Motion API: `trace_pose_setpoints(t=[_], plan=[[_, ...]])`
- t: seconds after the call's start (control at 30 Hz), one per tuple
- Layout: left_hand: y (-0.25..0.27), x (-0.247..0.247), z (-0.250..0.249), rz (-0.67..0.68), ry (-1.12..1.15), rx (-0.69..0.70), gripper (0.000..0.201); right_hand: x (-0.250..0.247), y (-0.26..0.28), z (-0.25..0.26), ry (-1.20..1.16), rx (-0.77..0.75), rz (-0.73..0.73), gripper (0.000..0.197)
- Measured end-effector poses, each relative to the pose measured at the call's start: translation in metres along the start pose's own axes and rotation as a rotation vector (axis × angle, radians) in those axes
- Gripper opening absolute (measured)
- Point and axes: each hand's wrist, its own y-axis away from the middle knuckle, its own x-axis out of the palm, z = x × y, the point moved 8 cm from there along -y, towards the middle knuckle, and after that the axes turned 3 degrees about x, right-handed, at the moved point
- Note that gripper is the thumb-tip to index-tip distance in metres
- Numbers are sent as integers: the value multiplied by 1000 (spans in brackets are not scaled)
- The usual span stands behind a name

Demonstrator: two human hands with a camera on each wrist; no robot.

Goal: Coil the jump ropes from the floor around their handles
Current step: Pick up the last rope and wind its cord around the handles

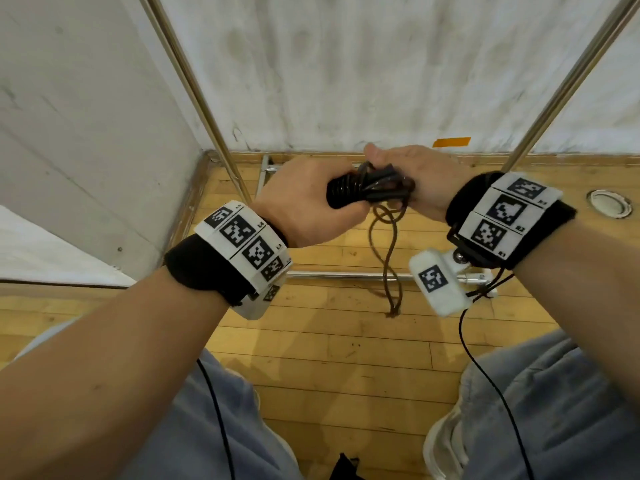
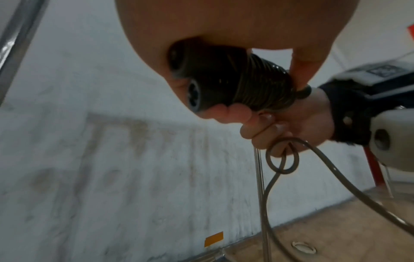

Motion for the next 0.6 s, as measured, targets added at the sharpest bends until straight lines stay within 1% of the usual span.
trace_pose_setpoints(t=[0.07,0.13,0.2,0.23,0.3,0.37,0.43,0.5,0.6], plan=[[1,-8,2,-84,79,-38,28,12,-3,-3,-262,17,38,27],[0,-14,5,-165,184,-100,25,18,-5,-1,-357,9,1,27],[-3,-20,8,-247,296,-153,31,19,-7,4,-363,-34,-75,21],[-4,-24,11,-289,335,-175,36,20,-6,8,-319,-60,-121,19],[-7,-30,17,-341,380,-237,42,21,-6,15,-145,-115,-222,23],[-9,-33,23,-362,358,-305,41,27,-4,20,71,-168,-279,26],[-10,-33,26,-370,303,-345,35,33,-4,22,225,-194,-285,27],[-10,-31,28,-365,262,-376,32,34,-4,24,275,-191,-281,26],[-12,-33,32,-373,236,-408,33,33,-5,27,319,-177,-248,28]])
